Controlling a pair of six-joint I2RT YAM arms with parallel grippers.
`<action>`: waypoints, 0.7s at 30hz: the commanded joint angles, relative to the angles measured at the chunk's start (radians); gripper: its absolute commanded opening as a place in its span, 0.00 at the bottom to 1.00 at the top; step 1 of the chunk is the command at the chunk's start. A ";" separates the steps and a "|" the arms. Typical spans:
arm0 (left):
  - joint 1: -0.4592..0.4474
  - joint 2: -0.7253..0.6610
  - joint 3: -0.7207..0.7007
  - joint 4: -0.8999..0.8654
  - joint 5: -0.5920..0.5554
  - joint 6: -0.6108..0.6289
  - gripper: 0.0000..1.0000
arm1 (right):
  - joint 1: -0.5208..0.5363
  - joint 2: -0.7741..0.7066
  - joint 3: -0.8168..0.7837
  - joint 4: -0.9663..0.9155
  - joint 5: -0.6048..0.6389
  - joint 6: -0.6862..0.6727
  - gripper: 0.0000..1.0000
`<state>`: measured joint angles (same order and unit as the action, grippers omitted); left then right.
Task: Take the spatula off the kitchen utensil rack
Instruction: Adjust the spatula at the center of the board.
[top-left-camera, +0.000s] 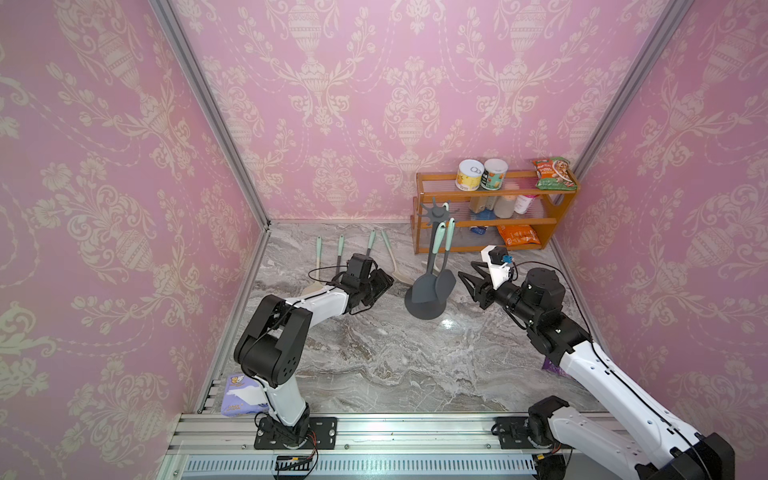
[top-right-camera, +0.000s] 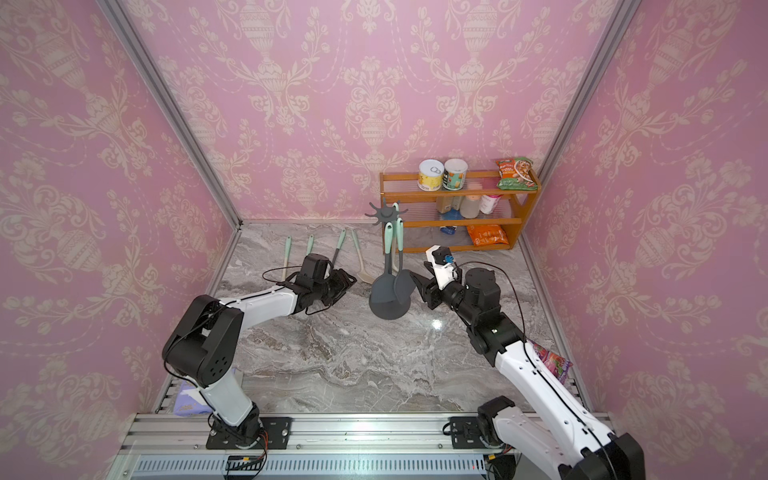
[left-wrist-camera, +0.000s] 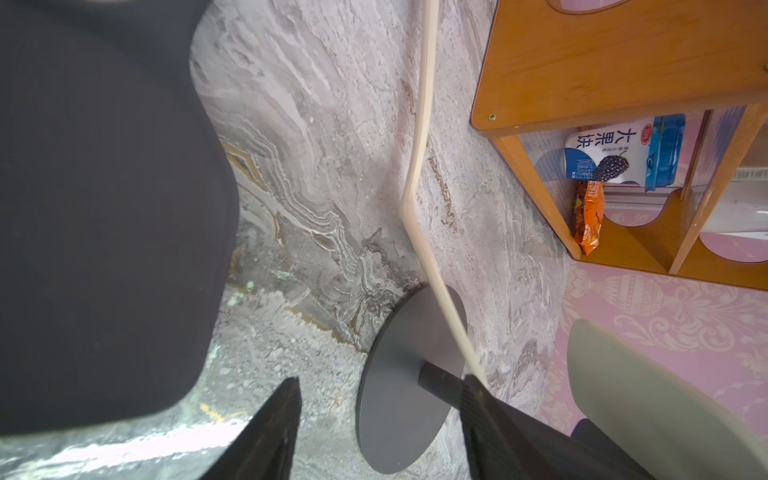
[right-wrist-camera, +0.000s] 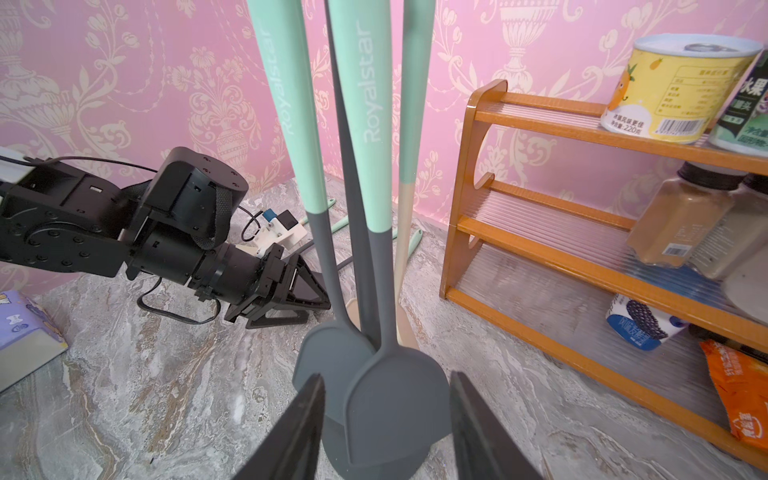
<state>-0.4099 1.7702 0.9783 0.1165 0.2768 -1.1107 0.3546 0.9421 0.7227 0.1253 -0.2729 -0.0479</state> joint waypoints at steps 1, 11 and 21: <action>-0.007 0.051 0.021 0.049 0.024 -0.065 0.63 | -0.005 -0.023 -0.006 -0.023 0.017 0.010 0.51; -0.007 0.113 0.065 0.021 0.009 -0.064 0.59 | -0.004 -0.030 -0.007 -0.036 0.031 0.004 0.52; -0.008 0.144 0.068 0.081 0.027 -0.092 0.35 | -0.005 -0.032 -0.006 -0.044 0.038 -0.003 0.52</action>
<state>-0.4099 1.8988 1.0252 0.1802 0.2836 -1.1896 0.3546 0.9283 0.7223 0.0887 -0.2459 -0.0486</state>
